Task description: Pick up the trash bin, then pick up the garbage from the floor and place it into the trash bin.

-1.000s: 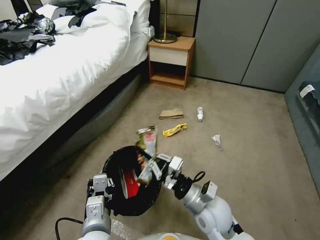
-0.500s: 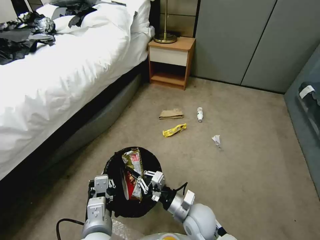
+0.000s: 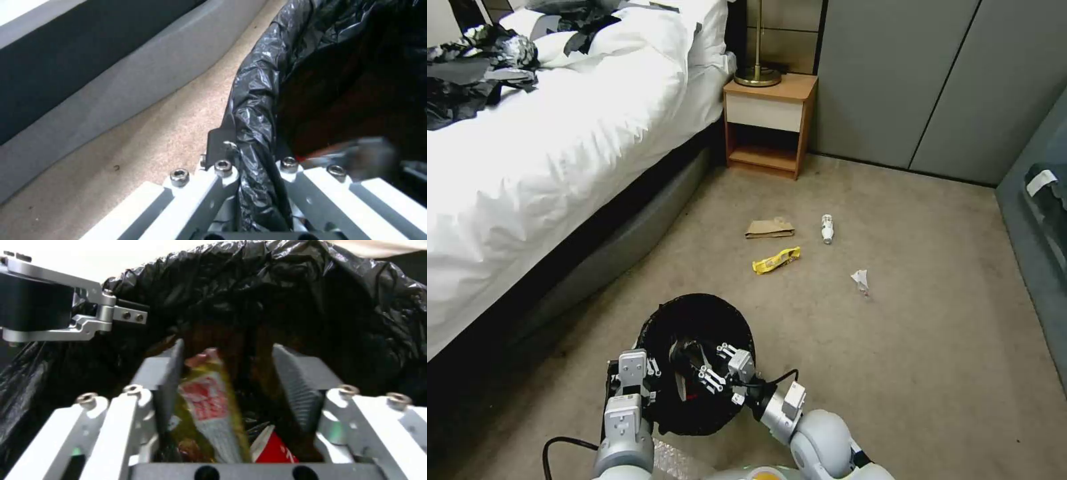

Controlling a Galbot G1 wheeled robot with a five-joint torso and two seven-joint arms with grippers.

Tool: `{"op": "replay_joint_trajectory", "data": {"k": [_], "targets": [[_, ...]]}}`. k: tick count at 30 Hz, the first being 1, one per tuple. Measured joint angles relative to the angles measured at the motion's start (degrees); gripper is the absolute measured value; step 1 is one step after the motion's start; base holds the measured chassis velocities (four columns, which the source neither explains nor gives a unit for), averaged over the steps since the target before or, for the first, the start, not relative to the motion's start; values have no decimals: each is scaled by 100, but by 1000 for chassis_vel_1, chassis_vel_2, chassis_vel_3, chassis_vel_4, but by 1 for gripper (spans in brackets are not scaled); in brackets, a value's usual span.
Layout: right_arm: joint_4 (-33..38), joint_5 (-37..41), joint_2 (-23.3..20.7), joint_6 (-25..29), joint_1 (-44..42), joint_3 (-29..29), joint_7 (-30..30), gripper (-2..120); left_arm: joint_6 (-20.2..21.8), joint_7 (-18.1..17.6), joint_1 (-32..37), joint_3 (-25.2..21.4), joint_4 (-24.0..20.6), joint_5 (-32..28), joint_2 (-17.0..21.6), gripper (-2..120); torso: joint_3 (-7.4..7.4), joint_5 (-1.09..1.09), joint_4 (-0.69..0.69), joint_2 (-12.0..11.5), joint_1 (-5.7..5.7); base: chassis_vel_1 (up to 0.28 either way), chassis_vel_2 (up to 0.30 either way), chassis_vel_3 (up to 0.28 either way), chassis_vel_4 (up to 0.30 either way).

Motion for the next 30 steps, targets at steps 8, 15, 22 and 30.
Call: {"op": "replay_joint_trajectory", "data": {"k": [8, 15, 22, 30], "targets": [[159, -37, -37, 14, -73, 17, -21, 88, -5, 2, -19, -3, -1, 8, -20, 1, 0, -2, -2, 0, 0, 0, 0, 0, 0], [614, -186, -85, 142, -220, 64, -23, 99, -7, 6, -43, -34, 36, 12, -26, 1, 0, -2, -1, 0, 0, 0, 0, 0, 0], [1499, -380, -41, 335, -466, 396, 196, 100, -10, 9, -89, -103, 116, -12, -5, 1, 0, 5, -4, 0, 0, 0, 0, 0, 0], [2397, -502, 102, 758, -869, 1411, 558, 100, -143, 27, -107, -250, 176, -168, 65, 1, 0, -1, -3, 0, 0, 0, 0, 0, 0]]}}
